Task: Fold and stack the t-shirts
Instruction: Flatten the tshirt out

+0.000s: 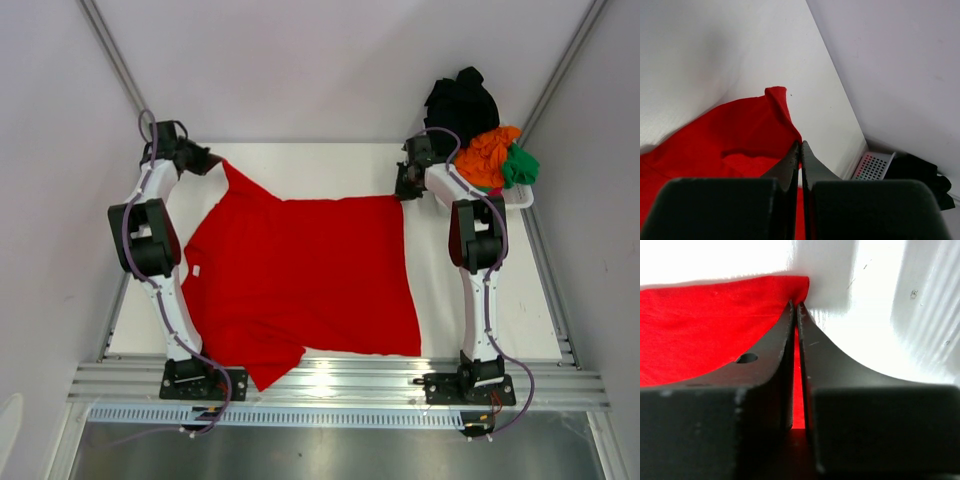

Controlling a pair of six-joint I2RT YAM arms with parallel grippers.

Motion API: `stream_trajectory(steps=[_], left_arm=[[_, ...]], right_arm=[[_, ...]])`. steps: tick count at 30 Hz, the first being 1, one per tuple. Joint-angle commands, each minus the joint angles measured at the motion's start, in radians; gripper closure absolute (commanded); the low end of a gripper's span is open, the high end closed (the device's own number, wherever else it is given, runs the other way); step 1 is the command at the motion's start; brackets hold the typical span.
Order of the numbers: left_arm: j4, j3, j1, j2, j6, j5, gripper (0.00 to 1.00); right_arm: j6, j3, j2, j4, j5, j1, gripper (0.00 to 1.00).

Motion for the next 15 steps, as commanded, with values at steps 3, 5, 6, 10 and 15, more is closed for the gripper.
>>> stream_trajectory(steps=[3, 5, 6, 10, 15], left_arm=[[0.045, -0.006, -0.004, -0.048, -0.012, 0.031, 0.99], [0.051, 0.011, -0.004, -0.046, -0.018, 0.043, 0.99], [0.049, 0.02, -0.004, -0.042, -0.02, 0.043, 0.99], [0.065, 0.071, -0.004, -0.02, -0.023, 0.066, 0.99], [0.086, 0.221, -0.004, 0.066, -0.046, 0.095, 0.99]], right_arm=[[-0.02, 0.016, 0.0, 0.023, 0.024, -0.005, 1.0], [-0.034, 0.034, -0.003, 0.052, 0.01, -0.01, 1.0], [-0.037, 0.039, -0.003, 0.061, -0.007, -0.013, 1.0], [-0.037, 0.051, -0.006, 0.138, -0.042, -0.027, 1.0], [-0.005, 0.063, 0.017, 0.236, -0.081, -0.038, 1.0]])
